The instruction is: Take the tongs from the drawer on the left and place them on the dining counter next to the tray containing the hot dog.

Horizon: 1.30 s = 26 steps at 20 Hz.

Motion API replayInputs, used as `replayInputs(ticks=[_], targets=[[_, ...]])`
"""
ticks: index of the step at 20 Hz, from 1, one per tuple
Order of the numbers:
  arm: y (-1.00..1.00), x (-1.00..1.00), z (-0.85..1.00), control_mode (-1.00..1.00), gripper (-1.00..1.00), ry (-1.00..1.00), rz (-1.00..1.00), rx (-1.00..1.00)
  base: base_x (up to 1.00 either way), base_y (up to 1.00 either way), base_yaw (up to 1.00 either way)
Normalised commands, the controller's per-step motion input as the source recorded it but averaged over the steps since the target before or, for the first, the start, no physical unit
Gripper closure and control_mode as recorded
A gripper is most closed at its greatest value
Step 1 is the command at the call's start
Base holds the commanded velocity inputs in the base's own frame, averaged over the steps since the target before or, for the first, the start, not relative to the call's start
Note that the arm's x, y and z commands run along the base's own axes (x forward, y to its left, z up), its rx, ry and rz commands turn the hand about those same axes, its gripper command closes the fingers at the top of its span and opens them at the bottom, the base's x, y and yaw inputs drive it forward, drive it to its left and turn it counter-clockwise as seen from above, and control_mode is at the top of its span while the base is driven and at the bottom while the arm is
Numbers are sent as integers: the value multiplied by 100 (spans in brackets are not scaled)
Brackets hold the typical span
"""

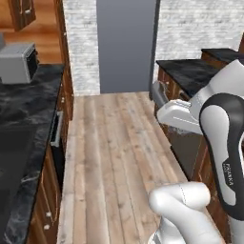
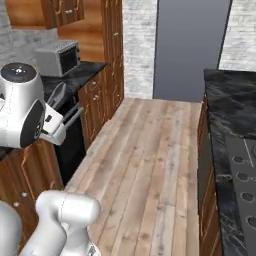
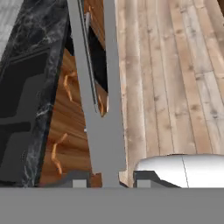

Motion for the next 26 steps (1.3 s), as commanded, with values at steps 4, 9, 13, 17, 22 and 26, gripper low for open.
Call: replayInputs(ticks=[4,9,13,17,22,26], targets=[[0,0,0,100,100,0,0,0,26,13,-90],[0,0,0,100,100,0,0,0,7,28,-98],[0,0,0,100,100,0,0,0,0,0,-99],[0,0,0,100,100,0,0,0,0,0,-96],[0,0,0,100,100,0,0,0,4,2,-89],[0,0,0,100,100,0,0,0,8,7,-63]])
